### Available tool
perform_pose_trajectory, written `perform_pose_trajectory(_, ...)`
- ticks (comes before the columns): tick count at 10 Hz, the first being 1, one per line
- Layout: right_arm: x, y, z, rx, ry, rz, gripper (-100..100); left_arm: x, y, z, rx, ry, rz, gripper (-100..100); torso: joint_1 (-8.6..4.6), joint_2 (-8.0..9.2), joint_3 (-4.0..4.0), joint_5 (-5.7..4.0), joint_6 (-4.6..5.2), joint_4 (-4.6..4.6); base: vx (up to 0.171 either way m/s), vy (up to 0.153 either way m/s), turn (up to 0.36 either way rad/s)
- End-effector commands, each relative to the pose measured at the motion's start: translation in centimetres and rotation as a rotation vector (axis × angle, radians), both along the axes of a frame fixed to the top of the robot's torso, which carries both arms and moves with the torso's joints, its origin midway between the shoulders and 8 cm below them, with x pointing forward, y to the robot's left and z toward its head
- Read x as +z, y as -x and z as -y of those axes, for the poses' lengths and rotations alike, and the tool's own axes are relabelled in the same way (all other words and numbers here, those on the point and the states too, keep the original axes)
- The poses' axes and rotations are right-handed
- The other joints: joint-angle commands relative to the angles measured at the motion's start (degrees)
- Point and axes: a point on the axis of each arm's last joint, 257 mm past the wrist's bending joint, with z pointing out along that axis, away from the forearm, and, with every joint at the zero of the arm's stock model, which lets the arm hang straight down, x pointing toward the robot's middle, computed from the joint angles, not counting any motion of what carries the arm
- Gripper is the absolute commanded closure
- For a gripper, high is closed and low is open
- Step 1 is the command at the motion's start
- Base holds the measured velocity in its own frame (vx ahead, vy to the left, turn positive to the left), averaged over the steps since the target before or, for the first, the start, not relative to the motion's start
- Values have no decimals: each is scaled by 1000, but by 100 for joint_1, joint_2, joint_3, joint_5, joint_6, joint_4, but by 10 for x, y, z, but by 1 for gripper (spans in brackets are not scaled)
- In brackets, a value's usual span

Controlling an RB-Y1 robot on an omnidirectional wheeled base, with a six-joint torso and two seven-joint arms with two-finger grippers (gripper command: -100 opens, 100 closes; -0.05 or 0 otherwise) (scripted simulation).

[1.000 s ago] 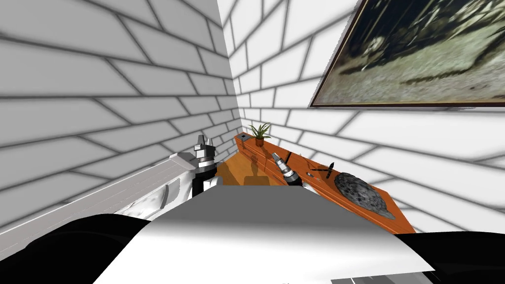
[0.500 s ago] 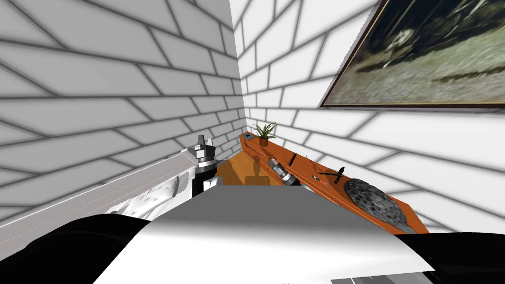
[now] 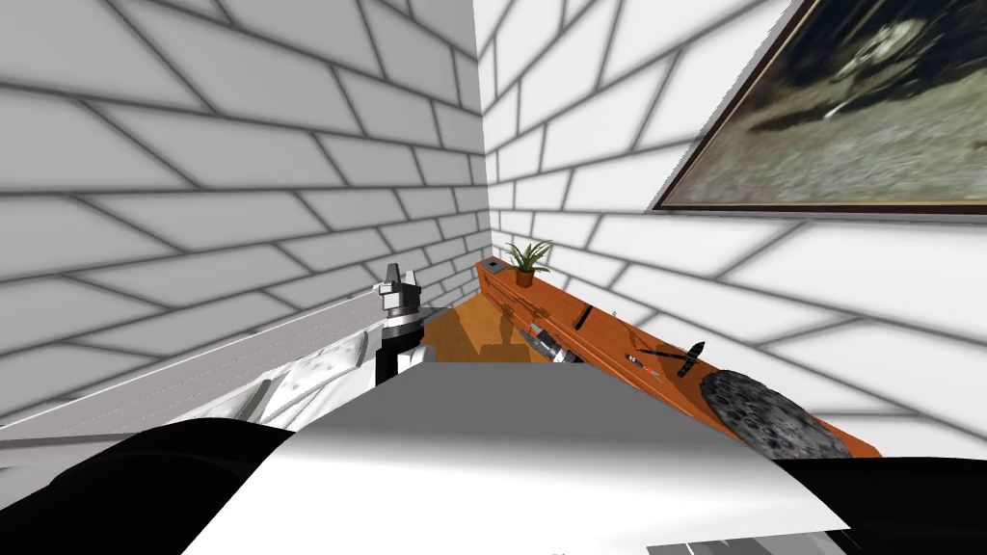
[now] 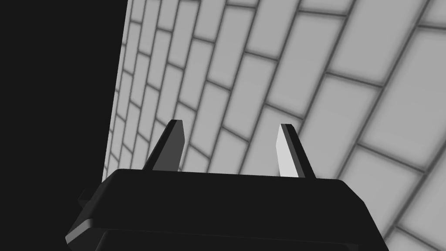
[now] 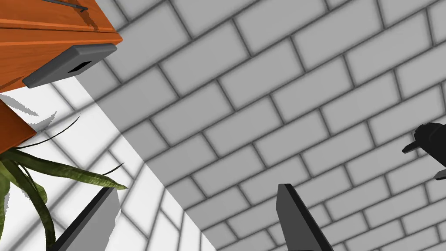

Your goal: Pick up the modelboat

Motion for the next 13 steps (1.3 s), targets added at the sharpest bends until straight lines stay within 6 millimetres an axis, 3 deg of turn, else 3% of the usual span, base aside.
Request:
perform_pose_trajectory(1, -13, 9, 0, 16, 60, -8, -100, 0, 0, 0, 0, 0, 0, 0, 0, 0, 0, 0, 0, 0, 9, 10, 101)
perform_pose_trajectory(2, -46, 23, 6, 51, 166, -34, -100, 0, 0, 0, 0, 0, 0, 0, -1, 0, 0, 0, 5, 0, 20, 11, 181)
perform_pose_trajectory(3, -46, 23, 6, 52, 172, -29, -100, 0, 0, 0, 0, 0, 0, 0, -3, -4, -2, 0, 1, -1, 20, 3, 122)
perform_pose_trajectory(4, -71, 37, 12, 94, 264, -47, -100, 0, 0, 0, 0, 0, 0, 0, -4, -3, -2, -1, 4, -1, 25, 4, 264)
perform_pose_trajectory(5, -77, 39, 16, 93, 285, -48, -100, 0, 0, 0, 0, 0, 0, 0, -5, -6, -3, -1, 0, -1, 26, -5, 98)
perform_pose_trajectory(6, -105, 56, 27, 138, 387, -66, -100, 0, 0, 0, 0, 0, 0, 0, -7, -6, -4, -2, 6, -2, 32, -6, 163)
perform_pose_trajectory(7, -108, 57, 29, 138, 400, -65, -100, 0, 0, 0, 0, 0, 0, 0, -9, -9, -5, -2, 1, -1, 29, -9, 111)
perform_pose_trajectory(8, -131, 74, 41, 188, 498, -76, -100, 0, 0, 0, 0, 0, 0, 0, -9, -8, -5, -2, 5, -2, 42, -9, 258)
perform_pose_trajectory(10, -136, 76, 45, 187, 514, -81, -100, 0, 0, 0, 0, 0, 0, 0, -11, -12, -7, -3, 5, -2, 26, -12, 46)
perform_pose_trajectory(11, -159, 94, 61, 241, 614, -89, -100, 0, 0, 0, 0, 0, 0, 0, -8, -5, -3, -2, 7, -1, 28, -10, 210)
perform_pose_trajectory(12, -163, 96, 65, 241, 626, -95, -100, 0, 0, 0, 0, 0, 0, 0, -10, -8, -4, -1, 2, -1, 33, -20, 121)
perform_pose_trajectory(13, -179, 112, 80, 297, 714, -96, -100, 0, 0, 0, 0, 0, 0, 0, -12, -8, -5, -3, 6, -2, 47, -26, 206)
